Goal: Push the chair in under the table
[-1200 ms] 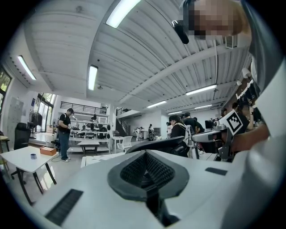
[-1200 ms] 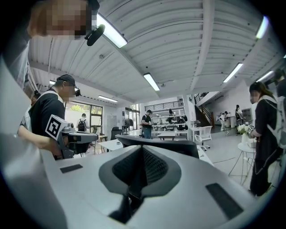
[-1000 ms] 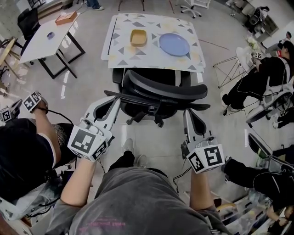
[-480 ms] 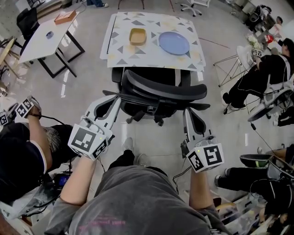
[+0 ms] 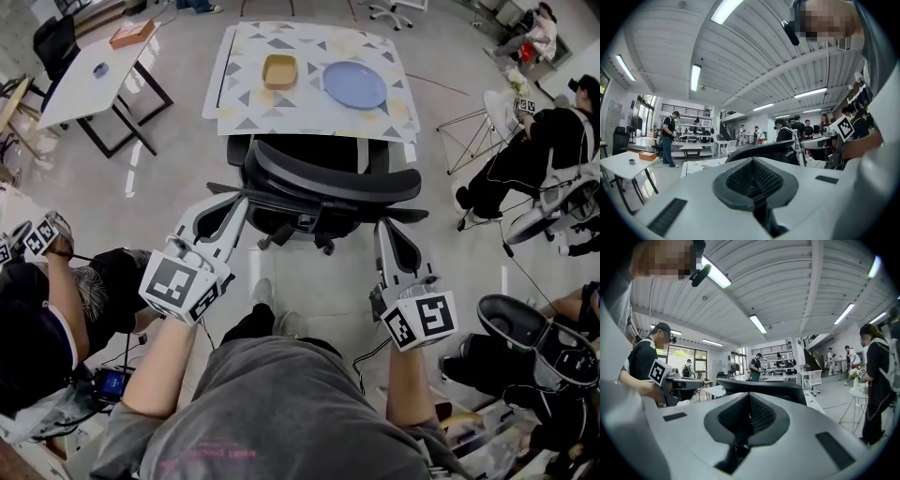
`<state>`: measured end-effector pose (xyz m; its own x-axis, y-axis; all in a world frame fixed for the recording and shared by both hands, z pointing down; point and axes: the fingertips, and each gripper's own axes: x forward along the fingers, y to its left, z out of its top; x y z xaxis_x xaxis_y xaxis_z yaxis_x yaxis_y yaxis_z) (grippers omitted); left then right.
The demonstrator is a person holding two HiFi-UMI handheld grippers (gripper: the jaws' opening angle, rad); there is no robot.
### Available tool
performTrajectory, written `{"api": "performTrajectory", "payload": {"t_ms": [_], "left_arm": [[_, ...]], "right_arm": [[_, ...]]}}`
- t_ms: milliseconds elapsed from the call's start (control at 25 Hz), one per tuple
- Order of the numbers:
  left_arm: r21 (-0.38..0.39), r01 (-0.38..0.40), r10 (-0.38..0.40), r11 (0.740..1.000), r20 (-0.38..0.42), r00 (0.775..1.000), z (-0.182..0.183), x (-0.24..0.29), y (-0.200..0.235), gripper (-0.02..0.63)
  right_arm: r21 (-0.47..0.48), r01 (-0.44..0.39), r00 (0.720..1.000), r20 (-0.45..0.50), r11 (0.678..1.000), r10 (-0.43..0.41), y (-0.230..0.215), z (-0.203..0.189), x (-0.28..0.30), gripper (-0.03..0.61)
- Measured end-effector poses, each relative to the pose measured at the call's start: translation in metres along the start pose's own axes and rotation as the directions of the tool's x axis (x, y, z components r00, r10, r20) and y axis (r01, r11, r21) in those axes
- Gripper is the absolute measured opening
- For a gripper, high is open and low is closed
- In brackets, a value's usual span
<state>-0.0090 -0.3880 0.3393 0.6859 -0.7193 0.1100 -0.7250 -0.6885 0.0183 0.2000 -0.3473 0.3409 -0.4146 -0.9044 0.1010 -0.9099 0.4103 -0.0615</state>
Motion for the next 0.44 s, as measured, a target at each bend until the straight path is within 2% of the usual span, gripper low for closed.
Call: {"api": "performTrajectory", "payload": {"t_ms": [440], "left_arm": [[-0.004, -0.006, 0.006, 1.0, -0.006, 1.0, -0.0052, -0.0023, -0.0013, 0.0]], "right_arm": [[-0.009, -0.007, 1.0, -0.005, 1.0, 0.007, 0.0002, -0.0041, -0.0032, 0.003]]}}
